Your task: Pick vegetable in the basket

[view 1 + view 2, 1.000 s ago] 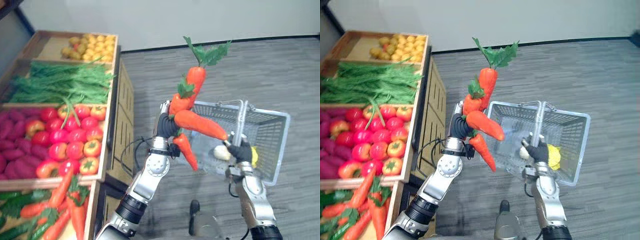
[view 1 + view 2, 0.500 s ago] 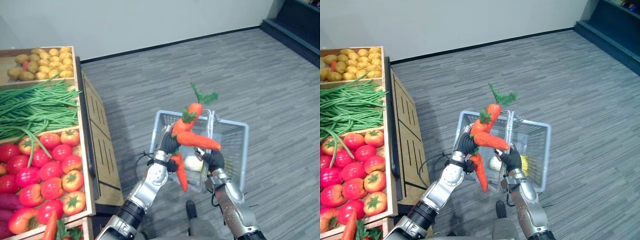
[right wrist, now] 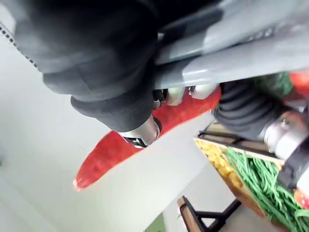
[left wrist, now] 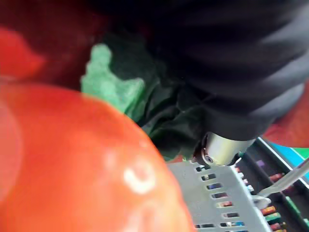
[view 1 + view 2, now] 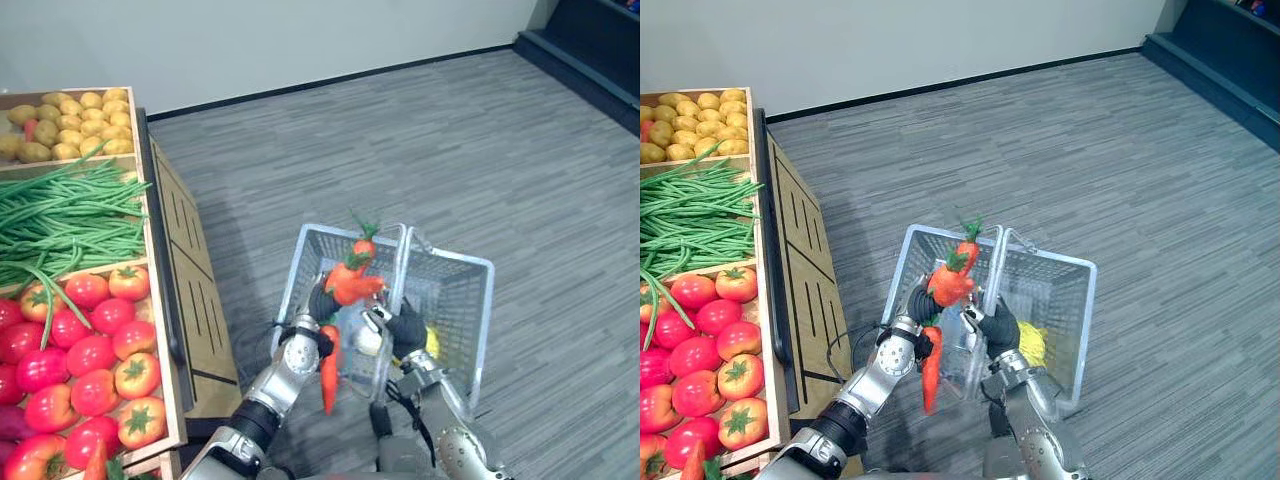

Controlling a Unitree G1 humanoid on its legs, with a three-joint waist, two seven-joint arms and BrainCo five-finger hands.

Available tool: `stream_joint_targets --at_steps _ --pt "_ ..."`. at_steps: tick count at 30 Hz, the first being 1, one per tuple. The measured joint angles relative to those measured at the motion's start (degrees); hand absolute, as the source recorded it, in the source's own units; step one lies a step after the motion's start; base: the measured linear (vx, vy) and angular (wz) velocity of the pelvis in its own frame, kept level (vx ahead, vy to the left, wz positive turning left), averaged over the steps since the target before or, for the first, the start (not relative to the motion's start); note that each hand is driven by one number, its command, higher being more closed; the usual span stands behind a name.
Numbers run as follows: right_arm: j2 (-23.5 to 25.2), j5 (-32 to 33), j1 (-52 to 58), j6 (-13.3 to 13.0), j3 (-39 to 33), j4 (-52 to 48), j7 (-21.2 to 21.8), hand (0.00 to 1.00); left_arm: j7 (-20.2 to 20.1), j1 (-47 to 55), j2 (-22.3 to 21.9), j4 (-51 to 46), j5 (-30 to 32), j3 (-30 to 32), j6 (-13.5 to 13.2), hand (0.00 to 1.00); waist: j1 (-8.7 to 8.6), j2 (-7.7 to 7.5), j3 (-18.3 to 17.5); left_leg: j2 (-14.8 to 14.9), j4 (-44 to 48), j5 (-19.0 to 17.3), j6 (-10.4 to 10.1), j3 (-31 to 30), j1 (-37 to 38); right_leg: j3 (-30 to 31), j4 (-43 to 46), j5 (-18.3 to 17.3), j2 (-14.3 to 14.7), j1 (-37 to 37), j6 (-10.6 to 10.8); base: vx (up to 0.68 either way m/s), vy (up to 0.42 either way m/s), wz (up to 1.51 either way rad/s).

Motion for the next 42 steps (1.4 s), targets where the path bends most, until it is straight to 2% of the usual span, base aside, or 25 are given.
stream_joint_targets --at_steps 1,2,8,12,17,21,26,36,39,42 --pt "-0.04 0.8 0.0 0.02 0.51 0.0 0.26 1.0 -0.02 -0.15 0.26 0.25 0.0 -0.1 -0.01 1.0 0.0 -0.11 -0.07 0.0 0.0 0.0 0.0 0.01 0.01 0.02 0.0 0.0 0.0 0.0 0.0 0.0 0.0 0.0" --pt "-0.12 3.0 0.0 0.7 1.49 0.0 0.91 1.0 -0.15 -0.25 0.69 0.59 -0.02 -0.09 0.04 0.0 -0.06 -0.39 -0.22 0.01 0.01 0.0 0.0 0.09 0.04 0.12 0.0 0.0 0.0 0.0 0.0 -0.04 -0.011 -0.03" --pt "-1.97 7.78 -0.01 1.21 5.24 0.0 2.31 1.0 -0.33 -0.89 1.49 3.96 0.03 -0.19 0.78 0.0 -0.12 -1.11 -0.61 0.25 0.27 -0.27 -0.18 0.37 0.01 0.42 0.01 -0.19 0.17 -0.01 -0.28 -0.05 -0.02 -0.04" --pt "-3.25 9.58 0.1 3.46 9.25 0.02 3.44 1.0 -1.56 -4.06 1.71 4.89 0.14 -0.94 1.67 0.0 -0.13 -1.11 -0.61 0.29 0.38 -0.27 -0.18 0.38 -0.08 0.41 0.09 -0.36 0.17 -0.1 -0.55 -0.05 -0.021 -0.01" --pt "-3.59 9.52 0.2 4.91 9.92 0.11 3.92 1.0 -3.46 -5.27 2.73 4.88 0.28 -1.84 1.66 0.0 -0.26 -1.11 -0.61 0.23 0.36 -0.27 -0.18 0.49 -0.13 0.32 0.1 -0.29 0.17 -0.21 -0.44 0.0 0.0 0.0" --pt "-4.5 5.98 0.34 5.25 9.59 0.9 4.25 1.0 -4.19 -5.3 2.83 4.83 0.21 -2.45 1.61 0.0 -0.3 -1.13 -0.62 0.18 0.34 -0.26 -0.17 0.86 0.04 0.33 0.1 -0.29 0.17 -0.21 -0.43 0.0 0.0 0.0" --pt "-3.37 -0.46 1.91 5.29 3.18 3.97 4.11 1.0 -5.21 -4.62 2.89 3.03 -0.05 -2.31 1.47 0.0 -0.16 -1.12 -0.62 0.13 0.23 -0.25 -0.17 0.89 0.13 0.31 0.1 -0.28 0.14 -0.2 -0.43 0.0 0.0 0.0" --pt "0.42 -11.44 4.26 4.49 -12.69 6.18 -1.36 1.0 -6.56 4.56 2.98 -6.98 -0.91 0.0 -0.4 0.0 -0.01 -0.73 -0.85 0.0 -0.83 -0.07 -0.29 0.32 0.96 -0.18 0.1 -0.34 0.12 0.44 -0.35 -0.01 -0.003 0.01" --pt "0.72 -13.87 4.32 2.94 -17.68 6.19 -2.79 1.0 -7.55 8.45 3.69 -13.41 -0.86 0.1 -1.87 0.0 0.09 -0.24 -1.16 -0.11 -1.05 0.16 -0.22 -0.81 0.96 -1.22 0.09 -0.54 -0.09 1.05 -0.1 -0.02 -0.016 0.18" --pt "0.71 -17.45 4.29 2.5 -22.51 6.69 -3.4 1.0 -8.98 12.0 4.48 -18.72 -1.29 2.36 -3.59 0.0 0.2 0.27 -1.79 -0.51 -1.99 1.15 -0.16 -1.6 1.02 -1.94 0.1 -0.54 -0.33 1.13 -0.1 -0.01 -0.021 0.17"
